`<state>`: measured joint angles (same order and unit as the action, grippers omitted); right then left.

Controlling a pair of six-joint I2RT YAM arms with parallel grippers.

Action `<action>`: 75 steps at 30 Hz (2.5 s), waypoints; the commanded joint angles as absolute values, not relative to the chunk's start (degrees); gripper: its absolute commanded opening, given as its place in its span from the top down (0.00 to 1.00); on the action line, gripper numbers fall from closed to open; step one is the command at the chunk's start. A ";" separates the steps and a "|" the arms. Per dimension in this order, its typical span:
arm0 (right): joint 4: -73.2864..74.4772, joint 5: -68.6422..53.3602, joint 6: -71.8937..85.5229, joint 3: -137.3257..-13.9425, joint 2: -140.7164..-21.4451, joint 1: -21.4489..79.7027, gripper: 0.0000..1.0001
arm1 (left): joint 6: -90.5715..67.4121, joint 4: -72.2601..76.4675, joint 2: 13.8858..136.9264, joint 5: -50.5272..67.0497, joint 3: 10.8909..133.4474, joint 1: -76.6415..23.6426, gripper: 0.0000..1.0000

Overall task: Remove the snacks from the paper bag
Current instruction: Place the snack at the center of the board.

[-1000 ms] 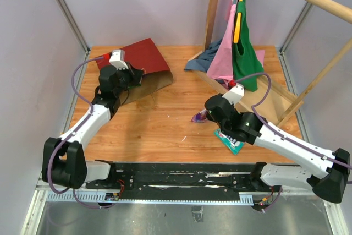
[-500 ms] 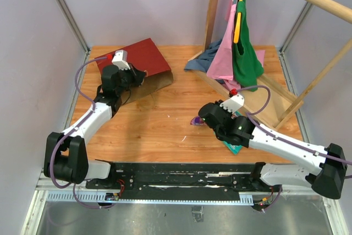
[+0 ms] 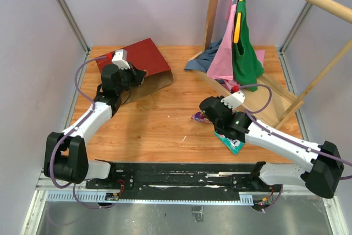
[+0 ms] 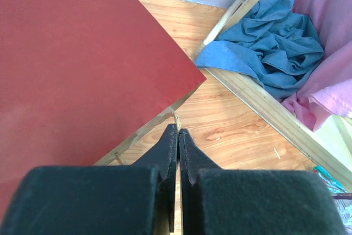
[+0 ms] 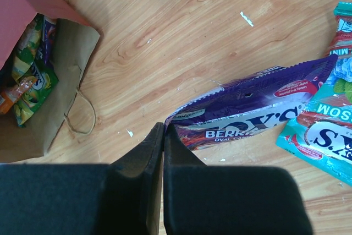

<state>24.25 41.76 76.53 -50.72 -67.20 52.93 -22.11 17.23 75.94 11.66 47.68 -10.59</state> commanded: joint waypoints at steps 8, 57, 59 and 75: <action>30.15 49.89 75.57 -53.13 -65.99 59.66 0.99 | -20.84 17.62 75.85 11.25 49.61 -10.32 0.99; 44.01 47.66 94.84 -60.40 -71.70 69.32 0.99 | -20.29 11.37 78.23 8.85 52.82 -10.34 0.99; 44.09 47.17 96.32 -60.29 -73.05 65.77 0.99 | -20.24 10.96 78.62 8.64 53.18 -10.37 0.99; 27.98 42.05 82.64 -61.07 -87.31 43.93 0.99 | -20.12 10.26 82.21 8.33 54.67 -10.37 1.00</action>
<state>32.95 38.79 89.10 -59.27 -85.97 45.52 -20.67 10.09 81.49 8.67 53.01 -10.59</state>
